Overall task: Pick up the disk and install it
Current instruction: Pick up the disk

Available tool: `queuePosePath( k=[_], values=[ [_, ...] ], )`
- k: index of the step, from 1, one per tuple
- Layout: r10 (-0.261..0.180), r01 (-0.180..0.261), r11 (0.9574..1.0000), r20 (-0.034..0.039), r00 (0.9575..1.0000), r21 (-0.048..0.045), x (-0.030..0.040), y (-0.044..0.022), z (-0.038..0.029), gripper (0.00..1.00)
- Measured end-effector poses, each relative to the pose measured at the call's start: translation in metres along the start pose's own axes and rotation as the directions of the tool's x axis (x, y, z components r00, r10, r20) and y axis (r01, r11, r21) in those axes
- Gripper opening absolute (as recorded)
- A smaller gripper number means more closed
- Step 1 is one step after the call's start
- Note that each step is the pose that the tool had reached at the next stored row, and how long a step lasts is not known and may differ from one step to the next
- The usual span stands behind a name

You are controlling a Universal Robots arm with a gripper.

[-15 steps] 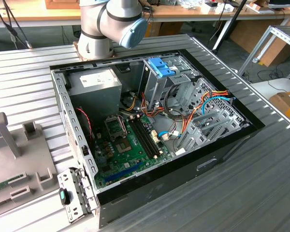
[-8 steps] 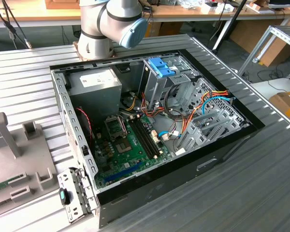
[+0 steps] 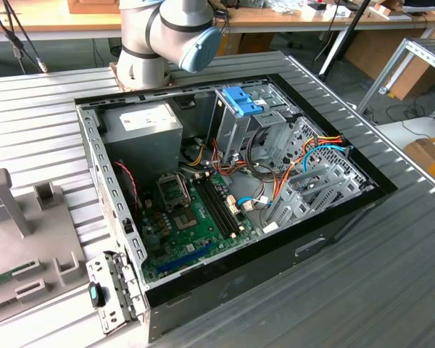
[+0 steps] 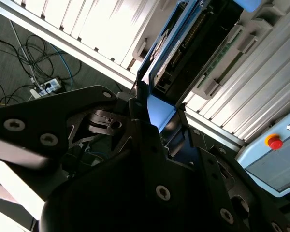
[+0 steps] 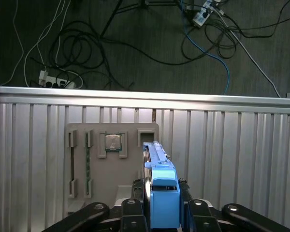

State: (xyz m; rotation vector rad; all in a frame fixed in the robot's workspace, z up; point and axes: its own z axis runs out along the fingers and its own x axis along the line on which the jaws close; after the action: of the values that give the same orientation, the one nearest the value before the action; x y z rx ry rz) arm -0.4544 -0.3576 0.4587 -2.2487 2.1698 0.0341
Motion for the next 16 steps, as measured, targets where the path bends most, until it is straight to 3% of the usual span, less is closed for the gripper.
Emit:
queuePosePath(
  k=[10,11,12,13,16],
  values=[
    [0.0,0.0,1.0,0.0,1.0,-0.0001,-0.0001,0.0,-0.0026,0.36],
    [0.0,0.0,1.0,0.0,1.0,-0.0001,-0.0002,0.0,-0.0064,0.36],
    [0.0,0.0,1.0,0.0,1.0,0.0,-0.0005,0.0001,-0.0199,0.36],
    [0.0,0.0,1.0,0.0,1.0,-0.0001,-0.0007,0.0001,-0.0242,0.36],
    [0.0,0.0,1.0,0.0,1.0,-0.0001,-0.0007,0.0001,-0.0268,0.36]
  ],
)
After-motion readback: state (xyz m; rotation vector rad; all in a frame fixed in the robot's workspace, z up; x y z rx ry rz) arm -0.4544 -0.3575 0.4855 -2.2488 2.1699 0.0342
